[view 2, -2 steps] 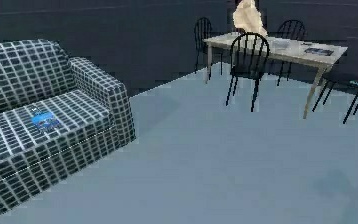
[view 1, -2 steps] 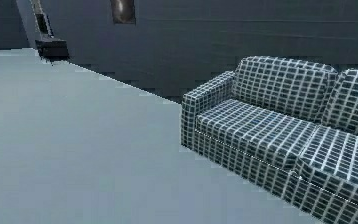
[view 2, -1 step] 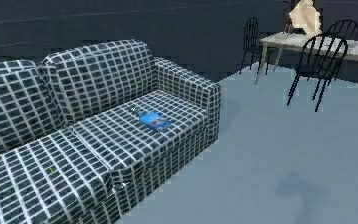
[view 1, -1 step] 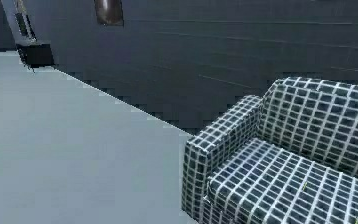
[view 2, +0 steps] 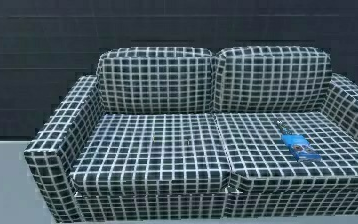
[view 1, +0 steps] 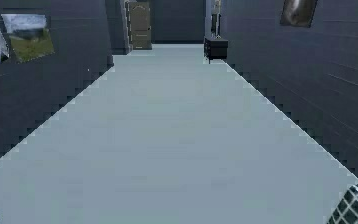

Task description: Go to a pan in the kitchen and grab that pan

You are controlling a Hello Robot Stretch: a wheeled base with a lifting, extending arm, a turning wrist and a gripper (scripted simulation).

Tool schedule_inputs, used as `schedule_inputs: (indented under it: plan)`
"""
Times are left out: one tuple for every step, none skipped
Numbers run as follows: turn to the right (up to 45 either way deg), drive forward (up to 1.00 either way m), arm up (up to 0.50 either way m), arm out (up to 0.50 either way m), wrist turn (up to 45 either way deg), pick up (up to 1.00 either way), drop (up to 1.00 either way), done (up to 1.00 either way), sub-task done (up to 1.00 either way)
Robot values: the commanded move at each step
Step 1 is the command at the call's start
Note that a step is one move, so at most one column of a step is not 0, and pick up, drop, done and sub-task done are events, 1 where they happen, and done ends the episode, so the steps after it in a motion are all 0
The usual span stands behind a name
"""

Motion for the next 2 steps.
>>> schedule_inputs:
  plan:
    - [0.0, 0.75, 0.00, 0.00, 0.0, 0.00, 0.00, 0.00, 0.00]
    - [-12.0, 0.00, 0.00, 0.00, 0.0, 0.00, 0.00, 0.00, 0.00]
